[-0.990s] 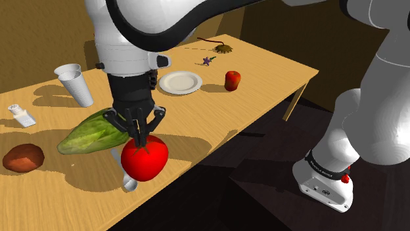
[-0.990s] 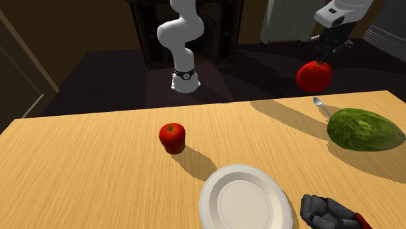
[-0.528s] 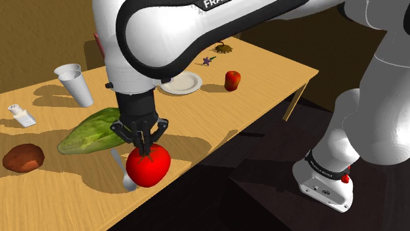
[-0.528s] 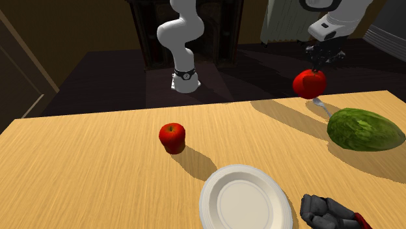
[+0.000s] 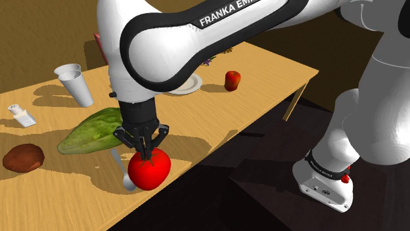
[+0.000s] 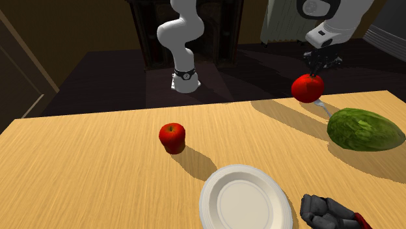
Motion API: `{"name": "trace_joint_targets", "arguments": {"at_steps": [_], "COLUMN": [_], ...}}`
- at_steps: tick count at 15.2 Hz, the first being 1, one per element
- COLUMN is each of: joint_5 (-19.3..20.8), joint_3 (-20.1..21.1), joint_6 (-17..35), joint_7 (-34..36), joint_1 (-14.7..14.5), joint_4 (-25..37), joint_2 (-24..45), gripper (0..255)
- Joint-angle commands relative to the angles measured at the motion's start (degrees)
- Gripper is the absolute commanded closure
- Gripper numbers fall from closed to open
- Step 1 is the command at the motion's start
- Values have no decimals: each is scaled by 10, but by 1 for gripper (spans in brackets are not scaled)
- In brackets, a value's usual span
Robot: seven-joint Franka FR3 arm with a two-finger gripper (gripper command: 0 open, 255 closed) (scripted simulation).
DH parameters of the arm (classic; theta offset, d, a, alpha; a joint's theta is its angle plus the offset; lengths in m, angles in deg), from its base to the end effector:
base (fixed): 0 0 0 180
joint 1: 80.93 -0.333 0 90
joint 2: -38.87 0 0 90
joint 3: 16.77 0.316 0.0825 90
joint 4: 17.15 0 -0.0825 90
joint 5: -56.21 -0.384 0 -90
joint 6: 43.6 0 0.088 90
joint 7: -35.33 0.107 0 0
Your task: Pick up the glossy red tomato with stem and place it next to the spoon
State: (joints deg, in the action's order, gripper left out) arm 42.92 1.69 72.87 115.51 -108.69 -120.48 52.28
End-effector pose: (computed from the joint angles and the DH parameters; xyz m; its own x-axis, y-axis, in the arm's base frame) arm 0.4286 0.4491 0.4240 0.7357 -0.6188 -0.2753 -0.6512 -0.7581 -0.0362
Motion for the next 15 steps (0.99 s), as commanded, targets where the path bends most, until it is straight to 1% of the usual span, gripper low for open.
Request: {"name": "trace_joint_targets", "arguments": {"at_steps": [1, 3, 4, 9, 13, 15], "joint_5": [0, 0, 0, 0, 0, 0], "joint_3": [0, 0, 0, 0, -5, -5], "joint_6": [0, 0, 0, 0, -67, -67], "joint_7": [0, 0, 0, 0, 0, 0], "joint_1": [0, 0, 0, 0, 11, 11], "joint_4": [0, 0, 0, 0, 48, 48], "joint_2": [0, 0, 0, 0, -18, -18], "gripper": [255, 255, 0, 0, 0, 0]}}
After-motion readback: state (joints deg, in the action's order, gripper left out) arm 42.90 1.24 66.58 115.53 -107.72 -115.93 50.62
